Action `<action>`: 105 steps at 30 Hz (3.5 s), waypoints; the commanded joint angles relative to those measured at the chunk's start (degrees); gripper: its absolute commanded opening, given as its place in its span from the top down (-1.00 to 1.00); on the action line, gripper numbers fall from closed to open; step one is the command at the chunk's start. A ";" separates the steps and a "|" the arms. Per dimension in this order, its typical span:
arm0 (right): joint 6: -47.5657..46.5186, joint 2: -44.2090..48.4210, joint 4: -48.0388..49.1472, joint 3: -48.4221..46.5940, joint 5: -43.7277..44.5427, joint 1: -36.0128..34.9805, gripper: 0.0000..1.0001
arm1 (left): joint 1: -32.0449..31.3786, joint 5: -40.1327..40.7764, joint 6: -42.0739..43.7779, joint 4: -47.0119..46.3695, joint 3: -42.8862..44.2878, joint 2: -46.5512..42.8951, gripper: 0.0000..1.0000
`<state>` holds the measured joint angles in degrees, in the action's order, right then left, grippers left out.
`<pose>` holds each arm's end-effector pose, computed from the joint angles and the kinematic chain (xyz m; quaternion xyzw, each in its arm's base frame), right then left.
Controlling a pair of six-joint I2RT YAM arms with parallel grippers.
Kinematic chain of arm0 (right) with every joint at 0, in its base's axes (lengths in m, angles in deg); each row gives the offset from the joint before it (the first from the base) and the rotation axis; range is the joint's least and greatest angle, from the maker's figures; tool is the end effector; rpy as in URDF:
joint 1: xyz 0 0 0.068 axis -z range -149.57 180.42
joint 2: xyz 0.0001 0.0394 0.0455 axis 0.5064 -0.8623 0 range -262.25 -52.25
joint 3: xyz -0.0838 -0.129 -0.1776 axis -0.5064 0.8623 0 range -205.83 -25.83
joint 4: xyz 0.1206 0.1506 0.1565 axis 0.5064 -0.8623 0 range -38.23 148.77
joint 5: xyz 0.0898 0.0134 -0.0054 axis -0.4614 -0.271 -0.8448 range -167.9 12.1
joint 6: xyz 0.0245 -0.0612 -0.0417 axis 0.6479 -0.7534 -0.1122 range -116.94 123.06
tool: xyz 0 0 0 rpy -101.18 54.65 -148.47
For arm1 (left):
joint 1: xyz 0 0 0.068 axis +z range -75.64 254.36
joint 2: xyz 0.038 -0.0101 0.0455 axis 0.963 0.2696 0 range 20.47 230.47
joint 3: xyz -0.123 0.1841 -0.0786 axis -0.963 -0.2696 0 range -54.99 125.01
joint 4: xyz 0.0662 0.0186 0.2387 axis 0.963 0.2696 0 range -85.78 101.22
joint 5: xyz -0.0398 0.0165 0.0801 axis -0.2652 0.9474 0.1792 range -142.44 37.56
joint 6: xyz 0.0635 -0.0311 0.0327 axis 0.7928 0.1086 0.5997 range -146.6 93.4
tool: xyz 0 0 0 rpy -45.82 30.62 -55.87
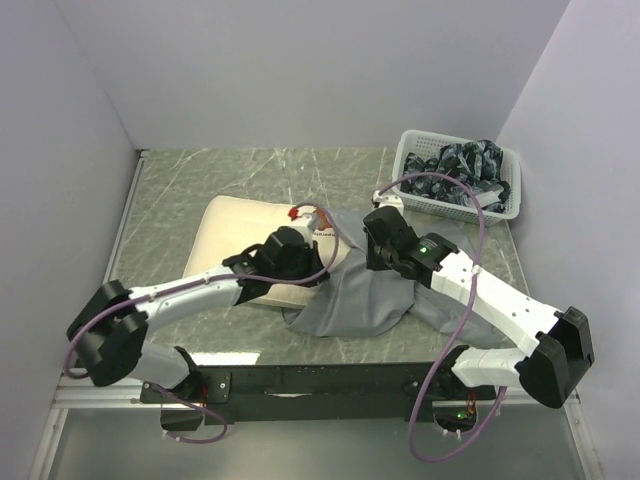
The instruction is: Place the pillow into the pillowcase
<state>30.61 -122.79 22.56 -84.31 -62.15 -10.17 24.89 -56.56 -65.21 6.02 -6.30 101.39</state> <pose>0.2211 0.1657 0.2326 -0.0567 0.9252 0.0916 0.3639 0.2097 -0.2527 0.1843 0.1002 0.8769 -0.3489 0.3150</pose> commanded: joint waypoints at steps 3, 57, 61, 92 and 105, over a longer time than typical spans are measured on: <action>0.49 1.37 1.84 -0.23 0.95 0.08 0.28 | 2.79 17.29 -14.54 9.52 -3.42 -13.15 0.98; -3.29 -48.90 -6.34 -46.11 10.01 -7.39 -0.20 | 49.74 -2.29 0.65 13.15 2.56 7.14 -0.99; -3.55 -49.43 -8.26 -49.27 6.59 -7.91 0.47 | 47.55 -9.49 -2.08 7.88 0.01 6.62 -0.53; -4.88 -31.86 -7.95 -78.01 -10.02 -18.46 1.00 | 41.04 2.98 -10.00 26.75 35.84 -25.39 0.98; 7.22 -6.75 20.80 -36.15 -22.15 -8.11 1.00 | 21.63 -0.55 -0.85 27.12 34.39 -12.99 0.98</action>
<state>29.10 -136.67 29.67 -137.44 -76.12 -24.40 56.45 -57.63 -66.47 32.38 37.89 81.99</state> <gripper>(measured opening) 0.007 0.056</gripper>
